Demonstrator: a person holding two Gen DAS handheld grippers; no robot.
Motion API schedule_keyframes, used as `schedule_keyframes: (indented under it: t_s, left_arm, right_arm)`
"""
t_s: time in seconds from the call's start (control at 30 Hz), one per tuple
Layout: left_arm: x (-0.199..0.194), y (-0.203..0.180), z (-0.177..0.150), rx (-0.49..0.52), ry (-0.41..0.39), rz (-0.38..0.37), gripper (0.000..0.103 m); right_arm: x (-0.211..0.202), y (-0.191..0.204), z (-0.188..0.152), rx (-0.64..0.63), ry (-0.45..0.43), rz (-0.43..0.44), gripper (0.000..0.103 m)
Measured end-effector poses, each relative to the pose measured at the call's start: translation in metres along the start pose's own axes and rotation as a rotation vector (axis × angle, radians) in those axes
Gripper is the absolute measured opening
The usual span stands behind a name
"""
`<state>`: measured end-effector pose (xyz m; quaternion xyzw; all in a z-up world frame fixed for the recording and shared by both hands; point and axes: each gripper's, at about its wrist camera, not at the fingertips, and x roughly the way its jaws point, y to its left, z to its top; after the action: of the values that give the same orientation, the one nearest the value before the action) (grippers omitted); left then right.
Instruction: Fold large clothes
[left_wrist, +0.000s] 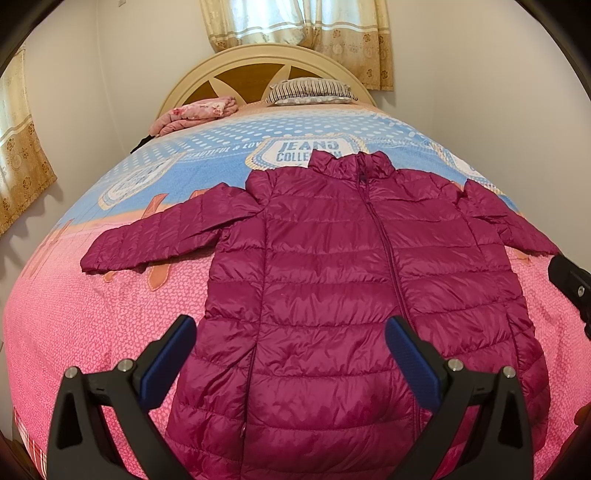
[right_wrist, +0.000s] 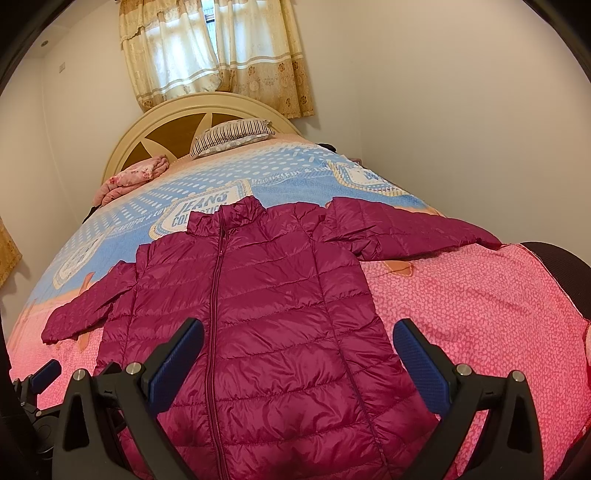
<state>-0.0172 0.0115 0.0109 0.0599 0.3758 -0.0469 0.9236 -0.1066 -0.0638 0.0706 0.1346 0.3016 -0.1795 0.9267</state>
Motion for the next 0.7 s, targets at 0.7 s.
schedule_keyframes:
  t_s: [0.7]
  left_arm:
    - [0.029,-0.008,0.008,0.02,0.046,0.007,0.103]
  right_arm:
    - [0.041,-0.021,0.008,0.019,0.073,-0.063,0.102]
